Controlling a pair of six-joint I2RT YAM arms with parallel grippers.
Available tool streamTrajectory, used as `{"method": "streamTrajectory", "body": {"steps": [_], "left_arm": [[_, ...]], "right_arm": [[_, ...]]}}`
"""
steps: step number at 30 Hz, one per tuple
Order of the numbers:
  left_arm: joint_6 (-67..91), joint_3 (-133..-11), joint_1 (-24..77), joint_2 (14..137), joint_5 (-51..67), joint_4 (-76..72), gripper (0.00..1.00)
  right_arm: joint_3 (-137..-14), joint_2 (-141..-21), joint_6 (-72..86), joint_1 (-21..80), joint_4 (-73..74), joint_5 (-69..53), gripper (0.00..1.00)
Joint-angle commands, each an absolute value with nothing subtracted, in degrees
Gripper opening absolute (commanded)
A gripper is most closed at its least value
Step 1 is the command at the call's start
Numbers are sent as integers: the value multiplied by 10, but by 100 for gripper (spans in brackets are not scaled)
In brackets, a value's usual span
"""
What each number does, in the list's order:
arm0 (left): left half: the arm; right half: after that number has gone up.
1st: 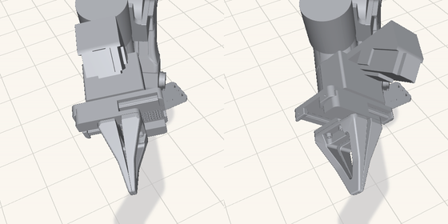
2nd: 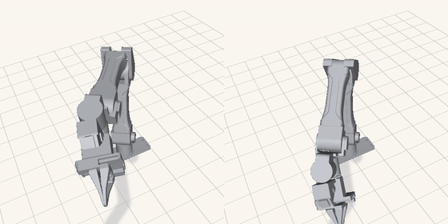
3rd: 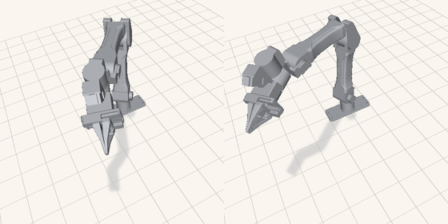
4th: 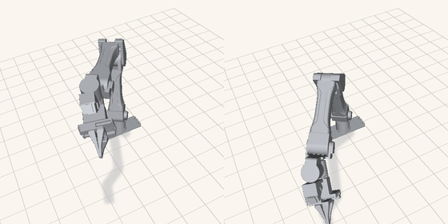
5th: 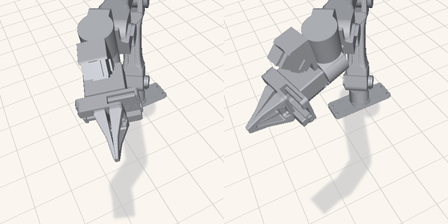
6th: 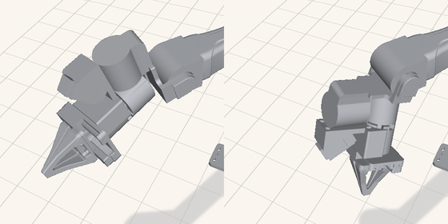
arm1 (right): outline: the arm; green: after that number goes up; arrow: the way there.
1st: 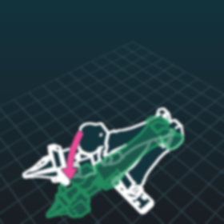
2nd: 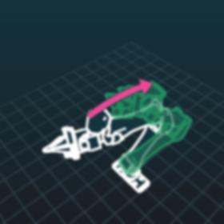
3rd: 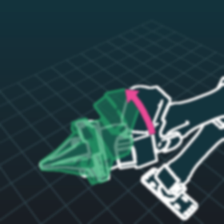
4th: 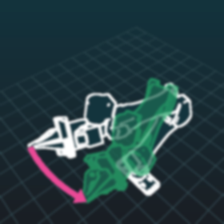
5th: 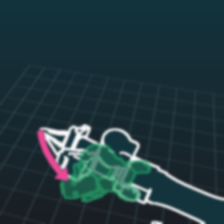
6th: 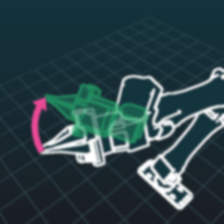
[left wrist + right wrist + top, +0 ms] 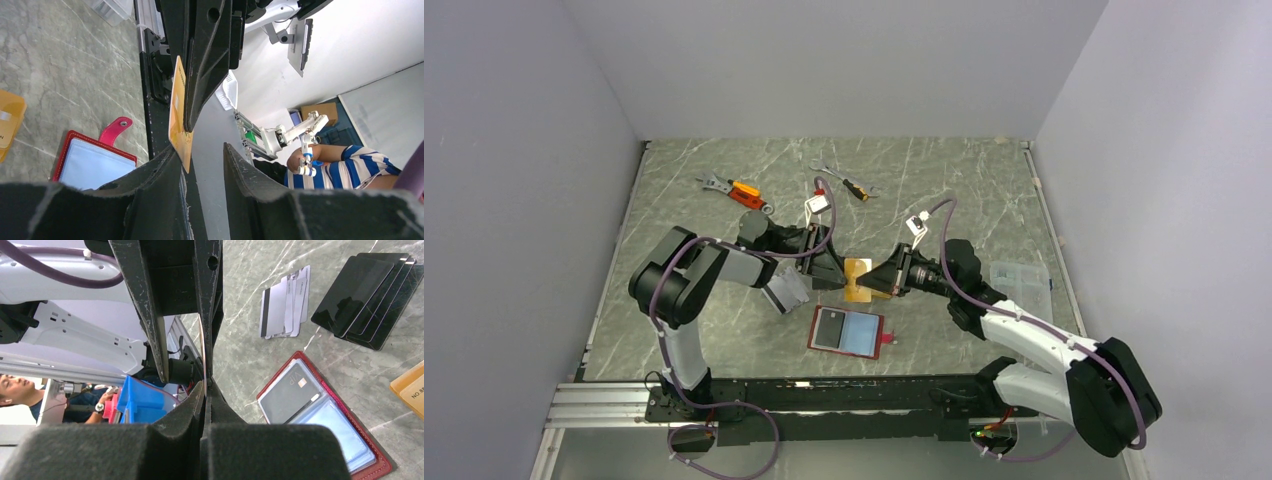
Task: Put the credit cards into the card holder
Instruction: Turn over the card slot in the card holder.
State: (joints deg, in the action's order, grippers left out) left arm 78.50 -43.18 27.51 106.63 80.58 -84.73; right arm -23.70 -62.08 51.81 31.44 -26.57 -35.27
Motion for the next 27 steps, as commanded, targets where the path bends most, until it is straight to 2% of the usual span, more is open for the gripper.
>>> {"method": "streamTrajectory", "body": {"steps": [1, 27], "left_arm": [[793, -451, 254, 1024, 812, -953, 40], [785, -444, 251, 1022, 815, -954, 36]], "right_arm": [[-212, -604, 492, 314, -204, -359, 0], [-264, -726, 488, 393, -241, -356, 0]]}}
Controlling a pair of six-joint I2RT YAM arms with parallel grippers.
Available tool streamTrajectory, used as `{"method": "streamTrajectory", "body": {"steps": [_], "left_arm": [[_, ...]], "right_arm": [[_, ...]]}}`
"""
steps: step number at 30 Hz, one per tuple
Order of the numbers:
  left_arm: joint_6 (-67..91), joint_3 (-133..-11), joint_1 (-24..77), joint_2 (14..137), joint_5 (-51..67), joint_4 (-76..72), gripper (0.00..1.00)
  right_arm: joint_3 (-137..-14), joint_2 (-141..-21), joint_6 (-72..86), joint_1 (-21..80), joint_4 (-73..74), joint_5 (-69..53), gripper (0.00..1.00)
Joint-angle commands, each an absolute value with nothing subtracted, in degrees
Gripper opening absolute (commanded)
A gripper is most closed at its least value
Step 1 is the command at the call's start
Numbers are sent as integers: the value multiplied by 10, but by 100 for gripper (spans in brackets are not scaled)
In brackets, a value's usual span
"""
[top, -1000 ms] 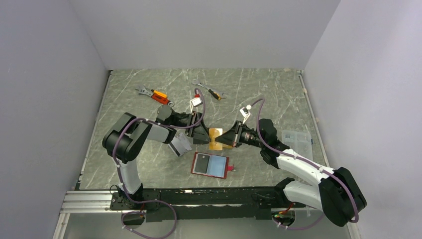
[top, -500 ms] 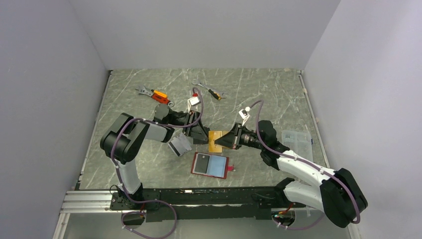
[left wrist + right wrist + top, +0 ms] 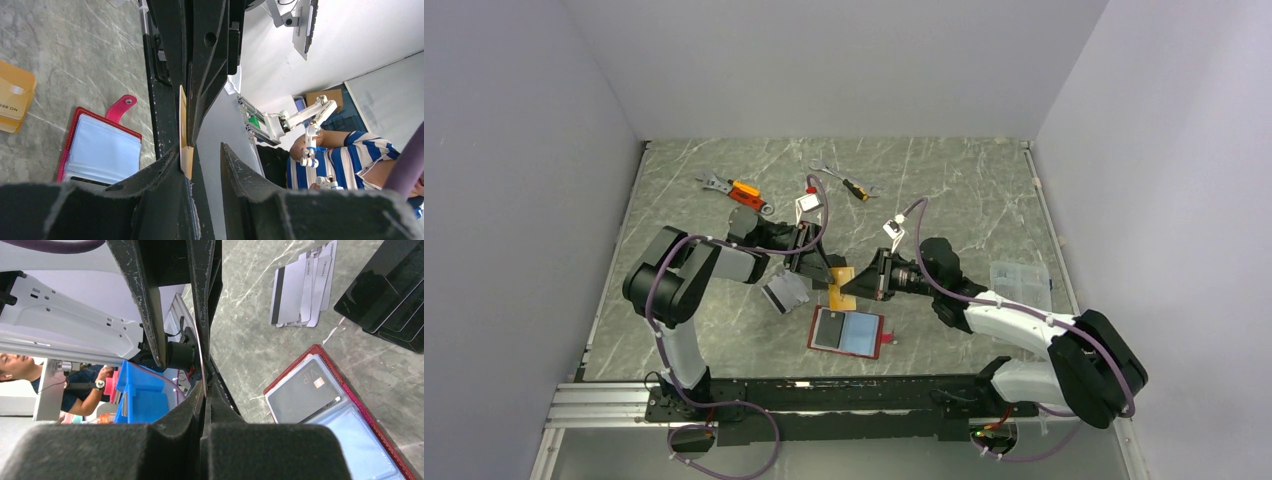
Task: Put the credit cards into the card holder
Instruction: Turn over the card slot in the card holder.
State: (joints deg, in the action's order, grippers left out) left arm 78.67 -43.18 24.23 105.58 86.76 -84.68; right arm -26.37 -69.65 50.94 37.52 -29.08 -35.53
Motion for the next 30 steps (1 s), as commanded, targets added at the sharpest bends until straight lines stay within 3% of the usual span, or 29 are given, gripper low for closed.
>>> {"method": "streamTrajectory", "body": {"steps": [1, 8, 25, 28, 30], "left_arm": [[785, -444, 251, 1022, 816, -954, 36], [783, -447, 250, 1013, 819, -954, 34], [761, -444, 201, 1008, 824, -944, 37], [668, -442, 188, 984, 833, -856, 41], [524, -440, 187, 944, 823, -685, 49]], "right_arm": [[-265, -728, 487, 395, -240, -357, 0], [-250, -709, 467, 392, -197, -338, 0], [-207, -528, 424, 324, -36, -343, 0], [-194, -521, 420, 321, -12, -331, 0], [-180, -526, 428, 322, -16, -329, 0]]}}
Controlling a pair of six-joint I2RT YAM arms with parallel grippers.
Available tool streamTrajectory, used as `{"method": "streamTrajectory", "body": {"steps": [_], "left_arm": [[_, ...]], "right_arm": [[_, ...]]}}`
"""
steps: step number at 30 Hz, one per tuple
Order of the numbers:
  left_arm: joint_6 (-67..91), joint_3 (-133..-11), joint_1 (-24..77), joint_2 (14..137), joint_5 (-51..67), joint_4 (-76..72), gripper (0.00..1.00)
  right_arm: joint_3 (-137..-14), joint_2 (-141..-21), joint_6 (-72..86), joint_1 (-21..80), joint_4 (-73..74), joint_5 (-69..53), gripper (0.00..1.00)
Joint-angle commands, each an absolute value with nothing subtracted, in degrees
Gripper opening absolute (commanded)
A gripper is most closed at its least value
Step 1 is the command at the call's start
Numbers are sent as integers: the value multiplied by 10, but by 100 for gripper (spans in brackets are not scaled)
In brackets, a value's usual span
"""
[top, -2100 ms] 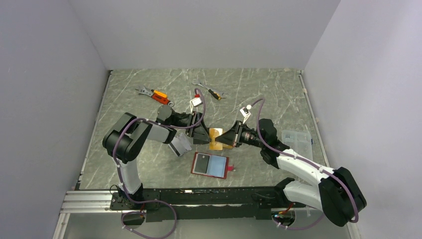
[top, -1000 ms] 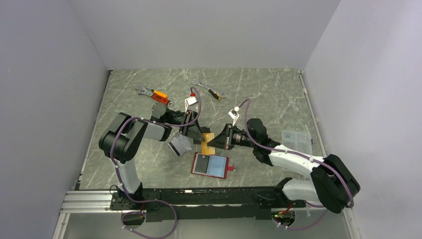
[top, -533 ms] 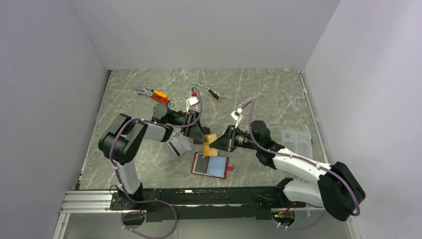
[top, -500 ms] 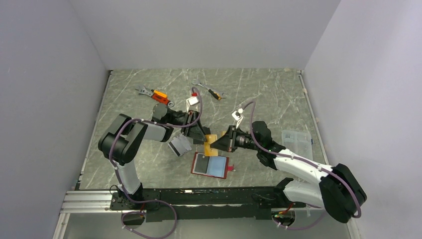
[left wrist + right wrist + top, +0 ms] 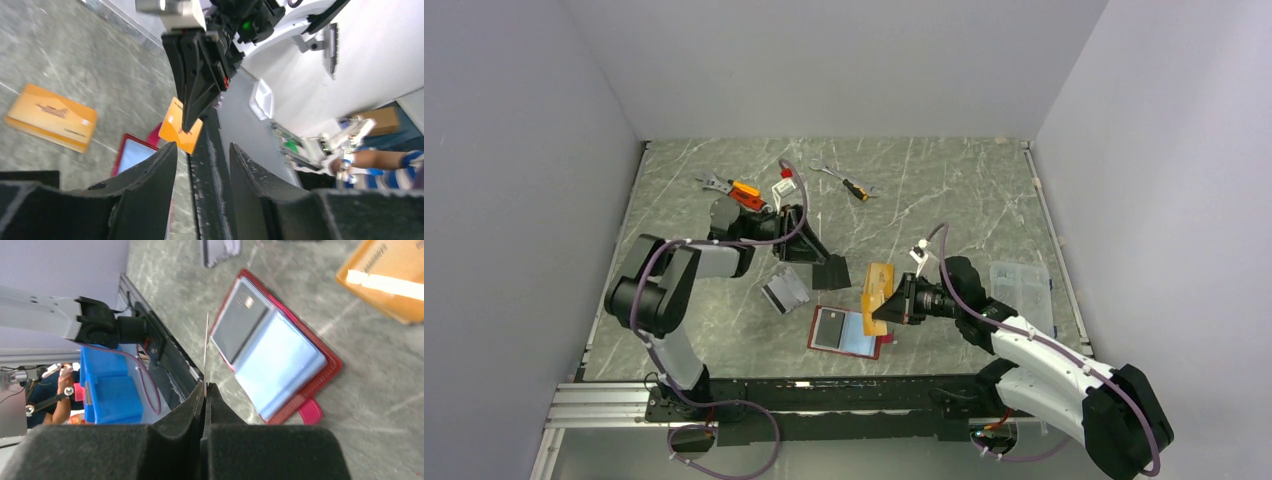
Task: Put the credit cards into the card holder
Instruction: Turn over the card slot in the card holder.
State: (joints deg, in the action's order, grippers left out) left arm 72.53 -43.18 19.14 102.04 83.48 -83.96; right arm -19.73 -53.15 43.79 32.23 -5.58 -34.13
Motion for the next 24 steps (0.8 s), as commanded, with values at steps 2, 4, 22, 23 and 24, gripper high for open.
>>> {"method": "streamTrajectory", "body": {"steps": [2, 4, 22, 23, 24], "left_arm": [[246, -475, 192, 881, 776, -343, 69], [-76, -568, 227, 839, 660, 60, 83], [-210, -660, 196, 690, 249, 369, 99], [-225, -659, 182, 689, 301, 385, 99], [-228, -654, 178, 691, 320, 389, 100]], "right_arm": [[-168, -529, 437, 322, -28, -333, 0], [-162, -523, 439, 321, -31, -327, 0], [-218, -560, 439, 318, 17, -291, 0], [-223, -557, 439, 318, 30, -285, 0], [-227, -551, 439, 318, 41, -278, 0]]}}
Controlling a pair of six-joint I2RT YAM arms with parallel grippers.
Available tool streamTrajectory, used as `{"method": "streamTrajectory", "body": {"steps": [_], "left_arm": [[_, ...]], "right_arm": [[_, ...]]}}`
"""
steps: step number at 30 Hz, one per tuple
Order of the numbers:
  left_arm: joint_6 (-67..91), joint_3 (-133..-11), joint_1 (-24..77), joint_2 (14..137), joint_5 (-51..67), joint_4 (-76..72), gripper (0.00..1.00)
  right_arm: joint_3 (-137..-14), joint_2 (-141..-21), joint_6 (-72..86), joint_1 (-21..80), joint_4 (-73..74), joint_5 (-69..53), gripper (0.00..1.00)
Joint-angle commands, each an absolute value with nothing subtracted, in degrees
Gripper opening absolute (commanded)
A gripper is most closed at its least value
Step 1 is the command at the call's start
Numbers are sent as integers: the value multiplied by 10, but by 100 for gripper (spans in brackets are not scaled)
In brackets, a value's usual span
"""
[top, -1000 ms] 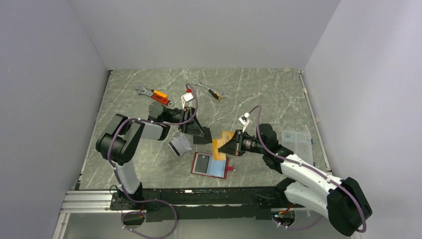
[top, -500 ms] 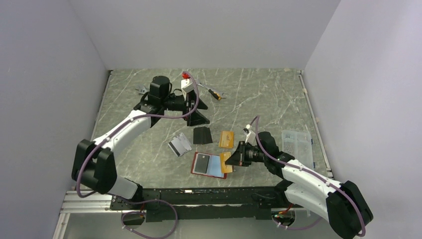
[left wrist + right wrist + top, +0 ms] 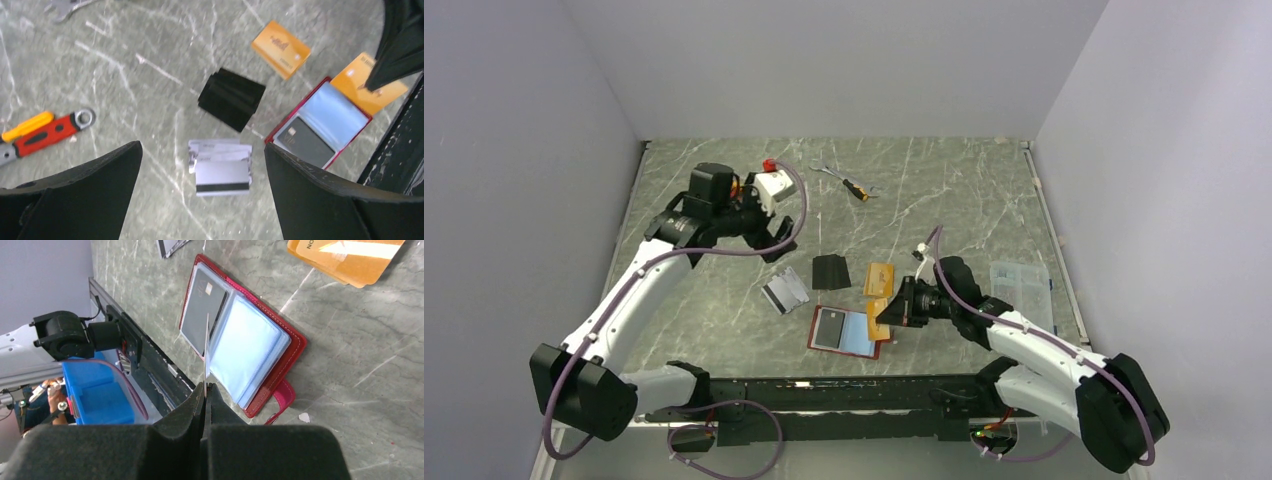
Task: Put the credit cards into the card holder
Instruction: Turn over the card slot in the card holder.
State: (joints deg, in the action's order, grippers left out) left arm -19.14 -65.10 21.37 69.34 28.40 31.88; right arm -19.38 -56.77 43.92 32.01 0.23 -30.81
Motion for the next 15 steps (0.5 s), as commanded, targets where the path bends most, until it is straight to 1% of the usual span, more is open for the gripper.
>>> {"method": "streamTrajectory", "body": {"steps": [1, 3, 6, 11, 15], "left_arm": [[-229, -653, 180, 698, 328, 398, 99], [-239, -657, 183, 720, 354, 429, 99], [-293, -629, 200, 744, 350, 450, 99], [-392, -507, 270, 686, 278, 368, 99], [-433, -451, 326, 676, 224, 330, 99]], "right_arm": [[-230, -547, 438, 320, 61, -267, 0], [-236, -540, 436, 327, 93, -244, 0], [-230, -530, 448, 356, 108, -212, 0], [-198, -521, 494, 413, 89, -174, 0], [-195, -539, 510, 447, 94, -153, 0]]}}
